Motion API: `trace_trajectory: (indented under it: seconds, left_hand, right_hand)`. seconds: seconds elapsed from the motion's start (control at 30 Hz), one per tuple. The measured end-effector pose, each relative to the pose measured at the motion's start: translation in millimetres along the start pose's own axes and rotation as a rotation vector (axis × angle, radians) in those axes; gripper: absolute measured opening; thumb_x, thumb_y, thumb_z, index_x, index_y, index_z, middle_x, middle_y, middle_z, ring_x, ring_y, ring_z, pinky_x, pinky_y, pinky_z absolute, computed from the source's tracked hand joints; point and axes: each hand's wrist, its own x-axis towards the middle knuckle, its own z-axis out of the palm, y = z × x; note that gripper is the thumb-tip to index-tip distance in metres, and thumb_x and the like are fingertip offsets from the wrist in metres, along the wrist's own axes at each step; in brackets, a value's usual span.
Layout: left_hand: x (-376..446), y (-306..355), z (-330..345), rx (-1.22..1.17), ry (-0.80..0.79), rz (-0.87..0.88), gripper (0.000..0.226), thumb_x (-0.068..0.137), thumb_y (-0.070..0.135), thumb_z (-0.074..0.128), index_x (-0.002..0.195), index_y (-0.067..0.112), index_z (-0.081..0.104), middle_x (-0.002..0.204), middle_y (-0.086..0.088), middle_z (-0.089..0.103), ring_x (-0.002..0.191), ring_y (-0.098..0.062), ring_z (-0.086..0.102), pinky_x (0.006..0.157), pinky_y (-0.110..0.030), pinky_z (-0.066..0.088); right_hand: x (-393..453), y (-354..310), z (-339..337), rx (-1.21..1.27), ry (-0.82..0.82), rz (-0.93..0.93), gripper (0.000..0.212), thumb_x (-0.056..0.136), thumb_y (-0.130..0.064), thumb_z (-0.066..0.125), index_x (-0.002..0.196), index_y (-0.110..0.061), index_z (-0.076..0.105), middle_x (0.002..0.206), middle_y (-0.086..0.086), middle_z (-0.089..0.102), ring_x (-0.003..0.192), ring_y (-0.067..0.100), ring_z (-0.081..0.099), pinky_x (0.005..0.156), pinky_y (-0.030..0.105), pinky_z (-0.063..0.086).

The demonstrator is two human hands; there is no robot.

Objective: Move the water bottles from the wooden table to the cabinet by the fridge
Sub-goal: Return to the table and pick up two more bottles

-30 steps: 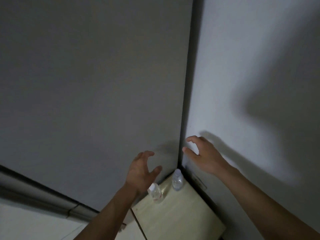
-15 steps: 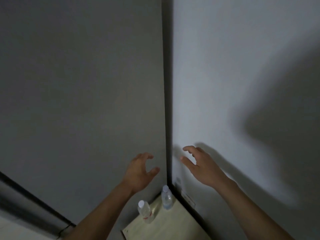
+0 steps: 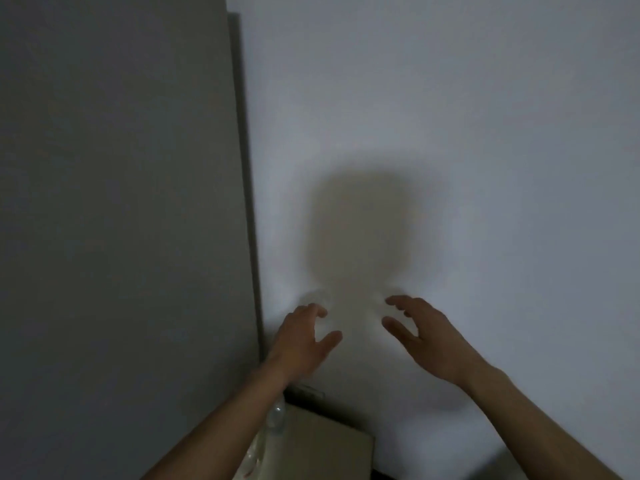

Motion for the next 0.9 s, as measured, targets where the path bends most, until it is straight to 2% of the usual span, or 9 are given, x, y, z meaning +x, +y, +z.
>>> trace_trajectory:
  seconds: [0.07, 0.23, 0.4, 0.5, 0.67, 0.73, 0.83, 0.9]
  left_hand:
    - [-1, 7, 4, -0.01, -0.044, 0.083, 0.052, 0.089, 0.052, 0.064, 0.13, 0.021, 0.053, 0.131, -0.001, 0.056, 0.118, -0.019, 0.053, 0.098, -0.034, 0.045]
    - [-24, 54, 25, -0.08, -0.185, 0.233, 0.056, 0.087, 0.052, 0.064, 0.134, 0.023, 0.052, 0.134, -0.001, 0.056, 0.121, -0.018, 0.053, 0.1, -0.036, 0.047]
    - [-53, 121, 56, -0.098, -0.303, 0.398, 0.056, 0.089, 0.054, 0.063, 0.136, 0.026, 0.05, 0.137, 0.002, 0.053, 0.127, -0.017, 0.048, 0.102, -0.033, 0.044]
    - [-76, 164, 72, -0.076, -0.365, 0.495, 0.056, 0.089, 0.055, 0.062, 0.135, 0.026, 0.05, 0.137, 0.003, 0.053, 0.128, -0.018, 0.048, 0.104, -0.034, 0.043]
    - [-133, 222, 100, -0.098, -0.445, 0.58, 0.052, 0.089, 0.053, 0.062, 0.134, 0.029, 0.049, 0.137, 0.005, 0.052, 0.126, -0.016, 0.049, 0.102, -0.033, 0.044]
    - [-165, 243, 114, -0.108, -0.469, 0.612, 0.051, 0.09, 0.052, 0.062, 0.134, 0.03, 0.05, 0.137, 0.006, 0.051, 0.125, -0.015, 0.049, 0.1, -0.031, 0.044]
    - [-220, 278, 138, -0.112, -0.545, 0.656, 0.051, 0.089, 0.052, 0.063, 0.134, 0.03, 0.05, 0.136, 0.005, 0.052, 0.124, -0.016, 0.05, 0.102, -0.034, 0.045]
    - [-252, 300, 153, -0.1, -0.583, 0.723, 0.053, 0.087, 0.056, 0.062, 0.133, 0.033, 0.05, 0.134, 0.006, 0.052, 0.121, -0.016, 0.051, 0.102, -0.039, 0.047]
  right_hand:
    - [-31, -4, -7, -0.004, 0.059, 0.057, 0.054, 0.092, -0.059, 0.043, 0.138, -0.031, 0.048, 0.138, -0.007, 0.053, 0.111, 0.006, 0.055, 0.089, 0.016, 0.04]
    - [-114, -2, -31, -0.068, 0.146, 0.251, 0.059, 0.09, -0.062, 0.04, 0.14, -0.031, 0.047, 0.14, -0.006, 0.052, 0.113, 0.009, 0.056, 0.091, 0.02, 0.041]
    - [-194, 4, -63, -0.104, 0.288, 0.407, 0.062, 0.088, -0.064, 0.04, 0.14, -0.031, 0.046, 0.138, -0.005, 0.052, 0.109, 0.012, 0.058, 0.093, 0.026, 0.046]
    - [-249, 11, -83, -0.135, 0.35, 0.476, 0.064, 0.087, -0.066, 0.038, 0.14, -0.031, 0.045, 0.139, -0.004, 0.052, 0.109, 0.011, 0.057, 0.092, 0.025, 0.045]
    - [-347, 23, -108, -0.171, 0.462, 0.588, 0.057, 0.094, -0.058, 0.043, 0.142, -0.029, 0.044, 0.141, -0.001, 0.051, 0.109, 0.012, 0.057, 0.089, 0.024, 0.042]
    - [-391, 25, -112, -0.164, 0.494, 0.632, 0.061, 0.091, -0.063, 0.04, 0.14, -0.027, 0.046, 0.137, 0.001, 0.053, 0.103, 0.012, 0.058, 0.089, 0.026, 0.044]
    - [-457, 32, -115, -0.162, 0.558, 0.667, 0.074, 0.086, -0.074, 0.033, 0.137, -0.024, 0.051, 0.129, 0.004, 0.058, 0.11, 0.018, 0.058, 0.094, 0.031, 0.046]
    - [-497, 29, -120, -0.157, 0.611, 0.719, 0.059, 0.093, -0.059, 0.045, 0.136, -0.02, 0.053, 0.128, 0.006, 0.058, 0.113, 0.019, 0.057, 0.095, 0.03, 0.045]
